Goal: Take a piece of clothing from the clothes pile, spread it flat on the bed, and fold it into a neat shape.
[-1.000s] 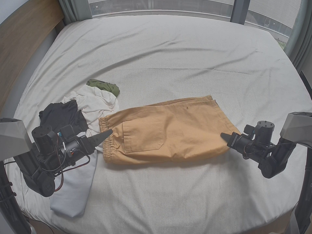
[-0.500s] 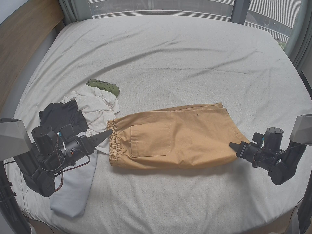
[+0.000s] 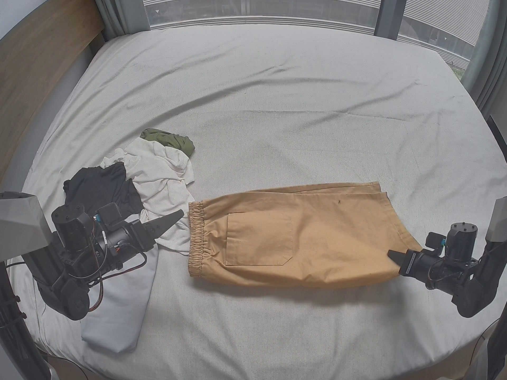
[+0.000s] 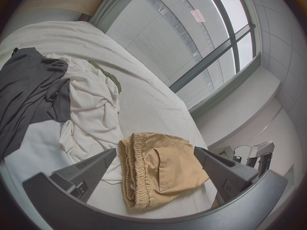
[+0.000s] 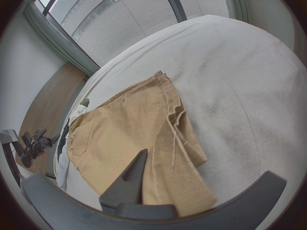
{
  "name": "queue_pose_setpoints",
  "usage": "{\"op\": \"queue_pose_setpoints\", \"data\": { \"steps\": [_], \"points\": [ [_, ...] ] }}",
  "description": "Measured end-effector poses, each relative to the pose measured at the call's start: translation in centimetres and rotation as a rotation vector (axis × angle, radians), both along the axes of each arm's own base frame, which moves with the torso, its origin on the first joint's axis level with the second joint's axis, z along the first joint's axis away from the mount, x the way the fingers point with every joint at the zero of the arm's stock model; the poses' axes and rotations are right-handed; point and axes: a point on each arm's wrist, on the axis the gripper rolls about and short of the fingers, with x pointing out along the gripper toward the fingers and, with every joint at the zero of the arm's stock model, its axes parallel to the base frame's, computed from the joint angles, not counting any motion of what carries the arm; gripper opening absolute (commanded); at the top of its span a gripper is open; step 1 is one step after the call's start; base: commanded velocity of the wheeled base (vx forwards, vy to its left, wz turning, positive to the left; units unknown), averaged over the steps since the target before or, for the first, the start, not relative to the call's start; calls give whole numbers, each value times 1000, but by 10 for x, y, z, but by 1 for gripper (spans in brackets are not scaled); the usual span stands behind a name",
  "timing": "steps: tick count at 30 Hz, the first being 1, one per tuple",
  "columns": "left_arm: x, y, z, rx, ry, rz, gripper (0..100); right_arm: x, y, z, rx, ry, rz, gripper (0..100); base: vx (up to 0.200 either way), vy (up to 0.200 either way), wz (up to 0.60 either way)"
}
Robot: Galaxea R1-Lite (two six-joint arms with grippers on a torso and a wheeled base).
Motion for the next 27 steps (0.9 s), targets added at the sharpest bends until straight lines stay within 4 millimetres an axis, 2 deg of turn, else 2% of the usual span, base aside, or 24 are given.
{"op": "queue_pose_setpoints", "data": {
  "steps": [5,13,14,22,27],
  "points": [
    [-1,-1,-1,1,7,-6,100,-11,-5,-4,-22,34,-6,0,0,0,0],
    [-3,-2,-3,2,17,-11,100,-14,-6,-6,-25,50,-11,0,0,0,0],
    [-3,-2,-3,2,17,-10,100,-14,-6,-6,-26,50,-10,100,0,0,0],
    [-3,-2,-3,2,16,-10,100,-13,-8,-8,-23,55,-21,100,0,0,0],
    [-3,-2,-3,2,16,-10,100,-11,-23,-4,-22,8,-83,100,0,0,0]
  ]
}}
